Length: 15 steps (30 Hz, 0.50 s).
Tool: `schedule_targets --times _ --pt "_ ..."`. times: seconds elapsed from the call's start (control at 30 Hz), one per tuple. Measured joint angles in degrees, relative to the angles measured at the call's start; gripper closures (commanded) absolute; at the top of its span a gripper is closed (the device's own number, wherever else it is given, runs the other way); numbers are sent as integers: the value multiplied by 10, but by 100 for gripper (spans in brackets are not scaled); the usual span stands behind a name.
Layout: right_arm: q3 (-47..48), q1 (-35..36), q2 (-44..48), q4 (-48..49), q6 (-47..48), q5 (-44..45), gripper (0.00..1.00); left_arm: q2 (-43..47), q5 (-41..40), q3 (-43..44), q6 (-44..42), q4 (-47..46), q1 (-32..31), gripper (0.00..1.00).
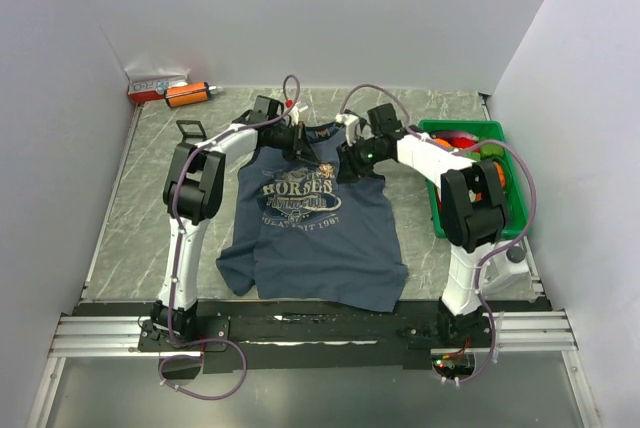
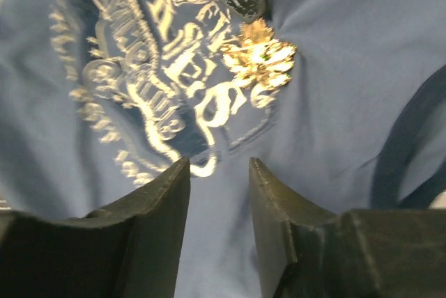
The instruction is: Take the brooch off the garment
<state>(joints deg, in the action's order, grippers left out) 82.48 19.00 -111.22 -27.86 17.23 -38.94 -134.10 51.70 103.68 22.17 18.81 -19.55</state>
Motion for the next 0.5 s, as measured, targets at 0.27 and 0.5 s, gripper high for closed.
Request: schedule_targets --times 0.27,0.5 --pt "-143 84 89 145 160 115 46 0 73 -79 141 -97 10 99" --pt "-222 141 116 274 282 184 48 0 109 -96 210 -152 10 99"
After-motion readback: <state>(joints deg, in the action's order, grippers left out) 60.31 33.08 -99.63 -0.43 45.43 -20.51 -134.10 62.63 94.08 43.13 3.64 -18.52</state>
